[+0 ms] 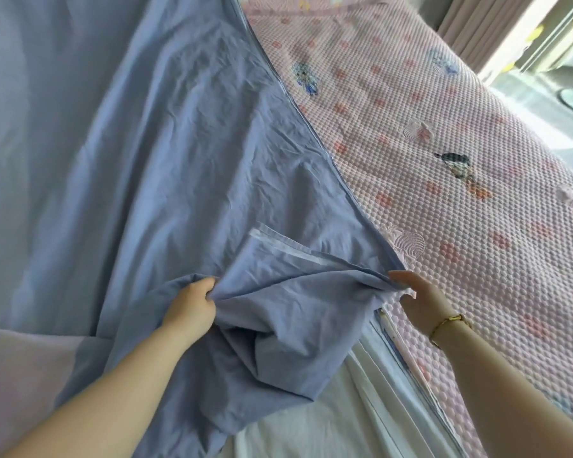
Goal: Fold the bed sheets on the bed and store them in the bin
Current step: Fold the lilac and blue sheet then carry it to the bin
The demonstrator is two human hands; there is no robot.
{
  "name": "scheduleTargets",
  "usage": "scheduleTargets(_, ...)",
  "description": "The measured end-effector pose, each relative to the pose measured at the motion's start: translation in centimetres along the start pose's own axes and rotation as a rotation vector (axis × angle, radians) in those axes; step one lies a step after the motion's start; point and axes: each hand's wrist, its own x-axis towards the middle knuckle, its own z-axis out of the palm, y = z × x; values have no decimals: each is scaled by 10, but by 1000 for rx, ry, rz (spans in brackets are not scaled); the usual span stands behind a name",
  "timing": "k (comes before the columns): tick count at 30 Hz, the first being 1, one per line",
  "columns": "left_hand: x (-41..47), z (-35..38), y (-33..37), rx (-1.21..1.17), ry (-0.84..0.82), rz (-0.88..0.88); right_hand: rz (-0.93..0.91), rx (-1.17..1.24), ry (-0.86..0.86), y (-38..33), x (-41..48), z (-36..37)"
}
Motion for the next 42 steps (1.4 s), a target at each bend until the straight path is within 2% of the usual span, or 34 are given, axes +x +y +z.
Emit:
scheduleTargets(3, 3, 2, 8, -21, -27, -1, -41, -148, -40, 5, 12, -8)
scheduleTargets(5, 8, 7, 19, -82, -36, -37, -78, -354, -125, 17, 30, -10)
scheduleTargets(7, 14, 12, 29, -214, -27, -107, -143, -563, -211, 28, 49, -9)
scheduleTargets(9, 18, 18, 43, -416, -14, -219, -228, -653, -250, 38, 67, -9)
scheduleTargets(11, 25, 30, 59, -442, 6, -325, -335, -679, -304, 49, 85, -12)
scheduleTargets(14, 32, 42, 81, -282, 105, -335, -528, -704, -379, 63, 97, -10)
scheduleTargets(19, 40, 26, 108, -596, 476, -224, -712, -618, -375, 73, 121, -6)
scheduleTargets(22, 52, 8, 121, -721, 545, -189, -902, -388, -205, 63, 133, 8)
scheduleTargets(23, 57, 4, 125, -721, 563, -170, -845, -198, -223, 58, 137, 12)
scheduleTargets(26, 75, 5, 140, -660, 665, -173, -495, 169, -520, 47, 144, 1)
scheduleTargets(29, 96, 17, 157, -639, 698, -175, -375, 416, -592, 56, 151, -18)
scheduleTargets(33, 118, 33, 183, -539, 654, -155, -375, 509, -519, 77, 141, -33)
scheduleTargets(35, 130, 38, 199, -471, 653, -116, -361, 531, -410, 87, 136, -50)
scheduleTargets(39, 147, 58, 245, -266, 612, 61, -229, 536, -120, 117, 118, -97)
scheduleTargets(42, 156, 92, 279, -106, 516, 160, -139, 538, -76, 138, 98, -119)
